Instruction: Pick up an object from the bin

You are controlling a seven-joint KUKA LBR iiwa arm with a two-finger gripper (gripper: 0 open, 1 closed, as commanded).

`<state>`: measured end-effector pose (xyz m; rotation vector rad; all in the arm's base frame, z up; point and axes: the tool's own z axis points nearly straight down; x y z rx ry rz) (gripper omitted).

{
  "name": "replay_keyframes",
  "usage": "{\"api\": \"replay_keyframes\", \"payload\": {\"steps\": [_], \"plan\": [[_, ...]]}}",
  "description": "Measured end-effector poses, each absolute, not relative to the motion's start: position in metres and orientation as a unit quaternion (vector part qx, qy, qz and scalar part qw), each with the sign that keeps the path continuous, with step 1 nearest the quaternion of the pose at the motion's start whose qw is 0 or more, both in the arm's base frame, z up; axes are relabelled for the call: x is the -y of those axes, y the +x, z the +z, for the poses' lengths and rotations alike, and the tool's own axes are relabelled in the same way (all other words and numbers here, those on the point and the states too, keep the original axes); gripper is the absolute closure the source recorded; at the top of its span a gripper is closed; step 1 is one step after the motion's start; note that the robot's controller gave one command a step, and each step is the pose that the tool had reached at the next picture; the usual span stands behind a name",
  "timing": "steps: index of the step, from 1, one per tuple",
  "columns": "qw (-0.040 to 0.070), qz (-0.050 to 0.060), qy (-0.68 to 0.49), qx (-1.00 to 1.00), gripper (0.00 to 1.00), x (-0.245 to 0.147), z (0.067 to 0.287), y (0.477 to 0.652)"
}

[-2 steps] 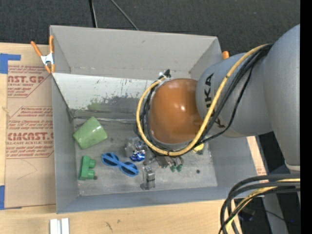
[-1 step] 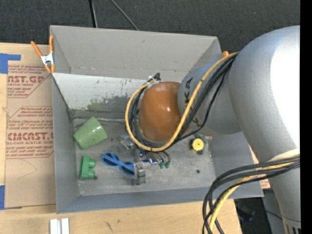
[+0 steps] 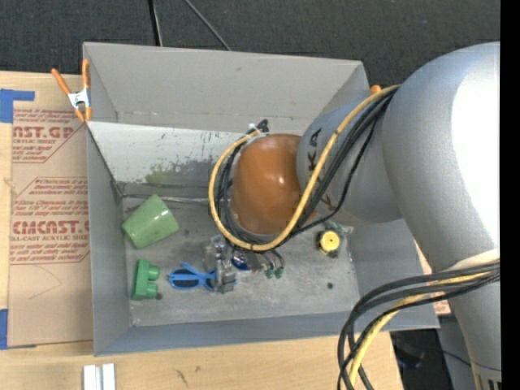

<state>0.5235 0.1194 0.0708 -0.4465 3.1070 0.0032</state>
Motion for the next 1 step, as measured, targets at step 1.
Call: {"api": "replay_keyframes", "payload": {"steps": [1], "plan": [[0.006, 0.001, -0.095, -0.995, 1.00, -0.1184, 0.2068, 0.5680]]}}
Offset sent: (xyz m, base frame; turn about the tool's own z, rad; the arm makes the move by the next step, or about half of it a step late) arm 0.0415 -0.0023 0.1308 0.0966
